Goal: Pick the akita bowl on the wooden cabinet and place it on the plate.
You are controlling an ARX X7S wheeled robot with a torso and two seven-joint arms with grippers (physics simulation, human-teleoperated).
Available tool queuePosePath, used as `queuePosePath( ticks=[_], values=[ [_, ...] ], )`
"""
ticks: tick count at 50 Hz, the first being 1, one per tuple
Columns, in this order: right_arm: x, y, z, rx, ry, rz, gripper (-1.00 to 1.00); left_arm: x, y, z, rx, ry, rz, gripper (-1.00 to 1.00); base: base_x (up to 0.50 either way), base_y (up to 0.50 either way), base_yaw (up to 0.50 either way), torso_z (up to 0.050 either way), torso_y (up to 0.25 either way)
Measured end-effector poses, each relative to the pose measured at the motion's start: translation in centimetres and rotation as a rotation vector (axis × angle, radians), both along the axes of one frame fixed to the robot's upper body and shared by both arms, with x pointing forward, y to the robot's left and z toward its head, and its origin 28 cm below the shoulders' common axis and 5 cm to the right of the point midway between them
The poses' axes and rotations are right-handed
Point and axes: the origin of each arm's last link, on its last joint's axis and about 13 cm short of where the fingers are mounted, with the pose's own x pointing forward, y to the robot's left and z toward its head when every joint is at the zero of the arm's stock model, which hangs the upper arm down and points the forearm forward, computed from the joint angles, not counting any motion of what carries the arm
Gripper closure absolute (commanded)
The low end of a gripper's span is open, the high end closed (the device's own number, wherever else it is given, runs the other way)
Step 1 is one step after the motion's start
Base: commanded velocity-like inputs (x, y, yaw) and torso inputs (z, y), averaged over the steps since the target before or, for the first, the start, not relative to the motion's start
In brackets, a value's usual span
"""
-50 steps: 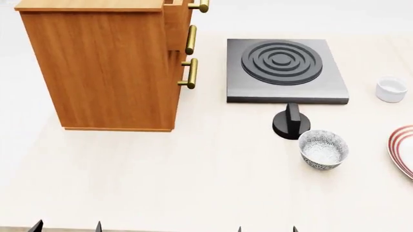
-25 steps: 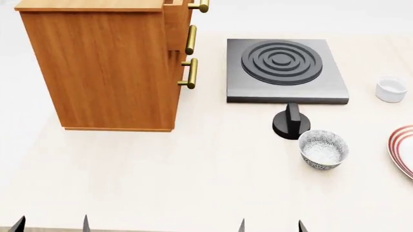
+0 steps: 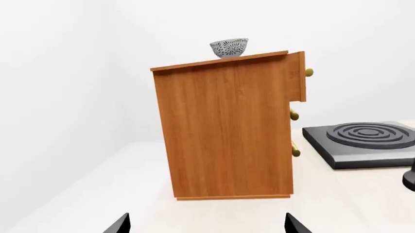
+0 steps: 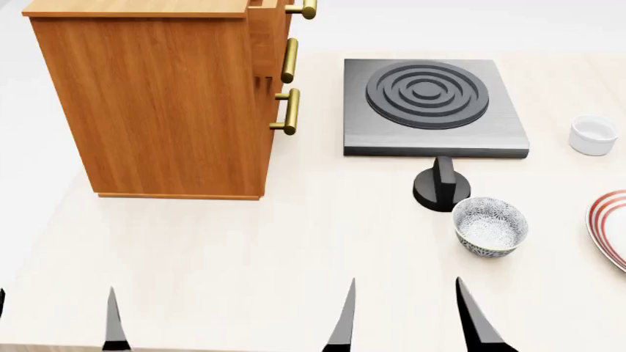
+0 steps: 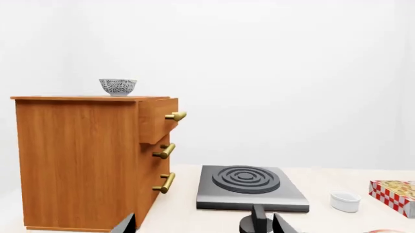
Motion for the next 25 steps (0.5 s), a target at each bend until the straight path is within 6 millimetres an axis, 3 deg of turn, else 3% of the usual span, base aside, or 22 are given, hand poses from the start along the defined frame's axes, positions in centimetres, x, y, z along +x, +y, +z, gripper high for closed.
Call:
queuePosePath(
  ticks=[25],
  values=[
    [-1.4, 0.6, 2.9, 0.007, -0.097, 0.032, -1.0, -0.7, -0.4, 2.5, 0.012, -0.079, -0.005, -1.0, 0.0, 0.0, 0.0, 0.0, 0.0]
  ],
)
